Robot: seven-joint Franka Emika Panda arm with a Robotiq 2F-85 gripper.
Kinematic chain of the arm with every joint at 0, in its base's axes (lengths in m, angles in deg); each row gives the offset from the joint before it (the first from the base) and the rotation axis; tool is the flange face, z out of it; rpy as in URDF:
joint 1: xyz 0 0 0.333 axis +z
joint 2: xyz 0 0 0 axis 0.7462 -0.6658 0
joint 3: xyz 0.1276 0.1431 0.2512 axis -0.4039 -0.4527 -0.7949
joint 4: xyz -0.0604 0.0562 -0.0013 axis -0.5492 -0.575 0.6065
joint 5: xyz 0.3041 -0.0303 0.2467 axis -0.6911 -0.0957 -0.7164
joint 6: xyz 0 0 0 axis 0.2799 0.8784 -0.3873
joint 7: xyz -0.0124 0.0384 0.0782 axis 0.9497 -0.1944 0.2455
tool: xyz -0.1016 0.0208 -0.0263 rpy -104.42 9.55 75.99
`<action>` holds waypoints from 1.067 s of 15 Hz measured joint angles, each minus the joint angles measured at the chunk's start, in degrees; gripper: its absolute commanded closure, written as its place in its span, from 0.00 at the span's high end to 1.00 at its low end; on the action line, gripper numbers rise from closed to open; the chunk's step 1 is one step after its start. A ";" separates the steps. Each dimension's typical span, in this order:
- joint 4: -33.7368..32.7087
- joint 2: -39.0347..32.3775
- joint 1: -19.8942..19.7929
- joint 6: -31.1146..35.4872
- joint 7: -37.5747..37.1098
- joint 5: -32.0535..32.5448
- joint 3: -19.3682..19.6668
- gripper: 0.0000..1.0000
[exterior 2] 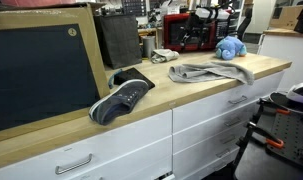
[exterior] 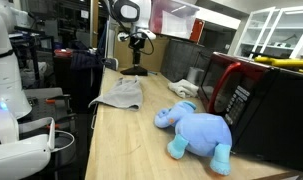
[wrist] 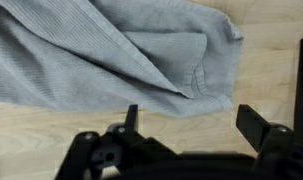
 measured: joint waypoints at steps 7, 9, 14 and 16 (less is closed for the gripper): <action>-10.70 -12.11 -1.48 -3.39 -8.67 12.74 6.16 1.00; -13.18 -14.02 -1.70 -7.74 -8.81 14.79 8.17 1.00; -17.48 -16.37 -2.56 -19.14 -9.34 16.30 10.78 1.00; -17.44 -16.38 -3.07 -20.87 -9.34 16.32 10.90 1.00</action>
